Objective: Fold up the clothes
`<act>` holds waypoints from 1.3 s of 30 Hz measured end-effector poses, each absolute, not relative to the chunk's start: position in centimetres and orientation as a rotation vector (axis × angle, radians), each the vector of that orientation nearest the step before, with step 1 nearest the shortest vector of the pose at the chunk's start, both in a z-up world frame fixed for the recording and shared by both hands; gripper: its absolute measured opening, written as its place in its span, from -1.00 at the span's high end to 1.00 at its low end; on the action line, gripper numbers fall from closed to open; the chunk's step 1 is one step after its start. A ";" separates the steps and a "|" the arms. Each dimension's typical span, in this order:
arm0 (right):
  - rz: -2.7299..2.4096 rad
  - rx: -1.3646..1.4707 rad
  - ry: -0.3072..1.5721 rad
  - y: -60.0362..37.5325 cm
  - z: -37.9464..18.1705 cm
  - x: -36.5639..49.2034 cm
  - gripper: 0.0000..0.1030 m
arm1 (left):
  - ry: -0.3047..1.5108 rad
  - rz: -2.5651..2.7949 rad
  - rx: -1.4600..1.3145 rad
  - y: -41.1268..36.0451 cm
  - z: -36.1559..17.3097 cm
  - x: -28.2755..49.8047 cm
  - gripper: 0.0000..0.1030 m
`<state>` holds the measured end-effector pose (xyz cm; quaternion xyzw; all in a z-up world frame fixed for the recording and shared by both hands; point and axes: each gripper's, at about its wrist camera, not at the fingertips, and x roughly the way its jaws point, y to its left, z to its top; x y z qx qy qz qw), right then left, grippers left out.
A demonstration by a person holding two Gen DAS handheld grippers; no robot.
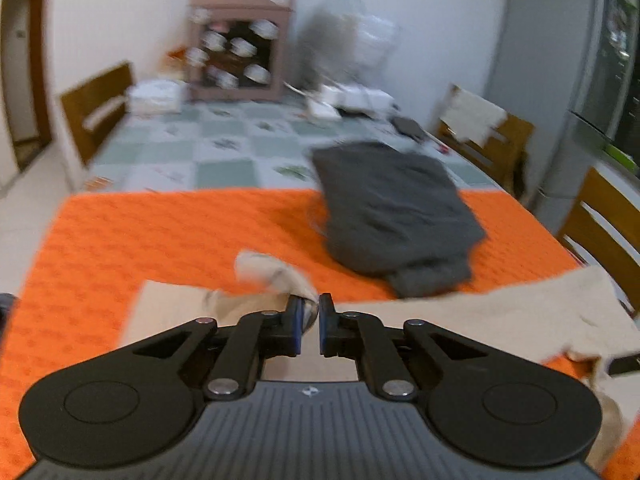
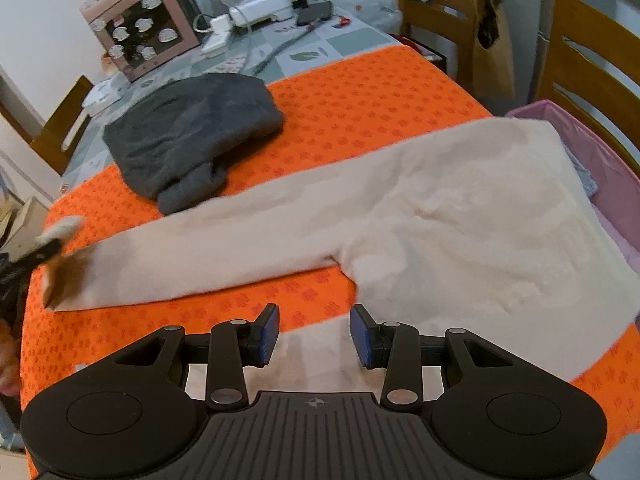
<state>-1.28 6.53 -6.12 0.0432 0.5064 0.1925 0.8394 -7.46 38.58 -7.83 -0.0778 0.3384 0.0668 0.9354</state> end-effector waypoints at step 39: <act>0.730 0.038 1.157 23.6 -10.1 4.0 0.95 | 0.805 0.380 -0.319 46.6 -5.8 -19.4 -0.04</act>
